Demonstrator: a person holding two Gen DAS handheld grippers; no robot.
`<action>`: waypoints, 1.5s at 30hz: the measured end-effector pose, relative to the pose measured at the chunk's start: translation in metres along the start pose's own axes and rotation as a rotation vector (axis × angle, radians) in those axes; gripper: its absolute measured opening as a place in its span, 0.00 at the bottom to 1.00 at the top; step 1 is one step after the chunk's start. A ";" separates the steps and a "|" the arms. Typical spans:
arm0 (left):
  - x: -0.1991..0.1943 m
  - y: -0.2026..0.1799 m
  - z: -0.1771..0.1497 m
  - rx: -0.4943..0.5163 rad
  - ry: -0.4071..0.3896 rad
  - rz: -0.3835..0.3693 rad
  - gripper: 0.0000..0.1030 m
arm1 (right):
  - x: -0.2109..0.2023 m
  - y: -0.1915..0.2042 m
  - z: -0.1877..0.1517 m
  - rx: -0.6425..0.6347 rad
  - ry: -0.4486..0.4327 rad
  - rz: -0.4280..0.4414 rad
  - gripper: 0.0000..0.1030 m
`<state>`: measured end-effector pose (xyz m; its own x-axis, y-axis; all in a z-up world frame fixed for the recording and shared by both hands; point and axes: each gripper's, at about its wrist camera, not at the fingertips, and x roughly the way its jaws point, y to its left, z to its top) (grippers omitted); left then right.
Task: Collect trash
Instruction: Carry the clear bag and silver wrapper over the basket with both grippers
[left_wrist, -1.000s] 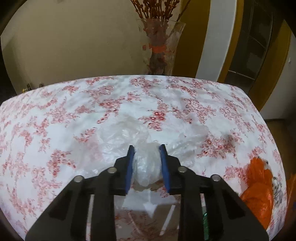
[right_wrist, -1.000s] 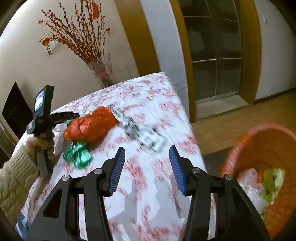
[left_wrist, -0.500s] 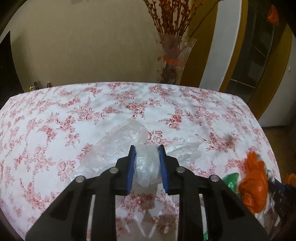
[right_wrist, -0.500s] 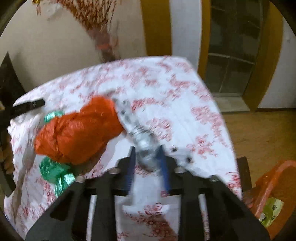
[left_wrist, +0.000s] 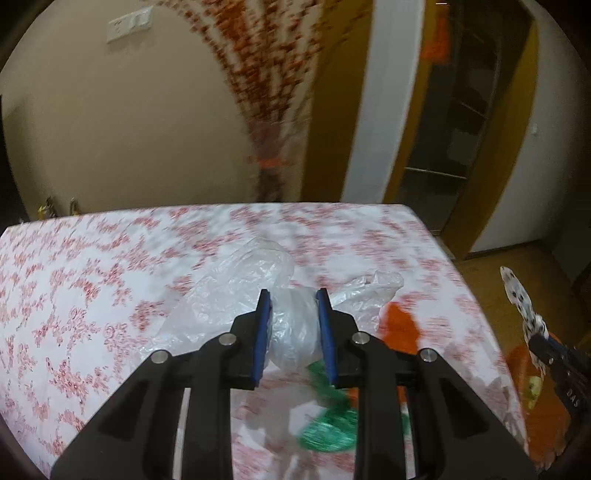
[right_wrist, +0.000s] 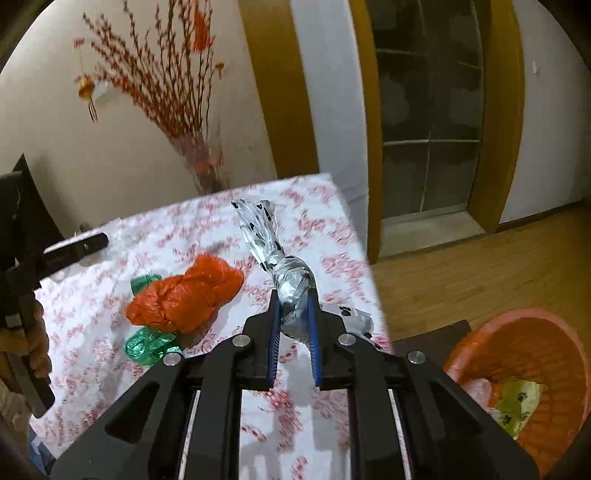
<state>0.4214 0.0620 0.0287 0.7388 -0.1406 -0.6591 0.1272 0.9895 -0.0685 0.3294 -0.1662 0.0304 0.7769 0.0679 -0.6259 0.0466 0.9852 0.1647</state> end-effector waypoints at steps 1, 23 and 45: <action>-0.006 -0.010 0.000 0.012 -0.005 -0.013 0.25 | -0.006 -0.003 0.000 0.003 -0.009 -0.003 0.13; -0.061 -0.182 -0.037 0.223 -0.010 -0.241 0.25 | -0.104 -0.092 -0.015 0.142 -0.142 -0.126 0.13; -0.056 -0.283 -0.079 0.332 0.065 -0.406 0.25 | -0.131 -0.166 -0.048 0.282 -0.143 -0.213 0.13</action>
<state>0.2919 -0.2071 0.0252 0.5448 -0.4978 -0.6748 0.6054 0.7903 -0.0943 0.1897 -0.3307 0.0484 0.8099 -0.1757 -0.5596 0.3719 0.8916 0.2583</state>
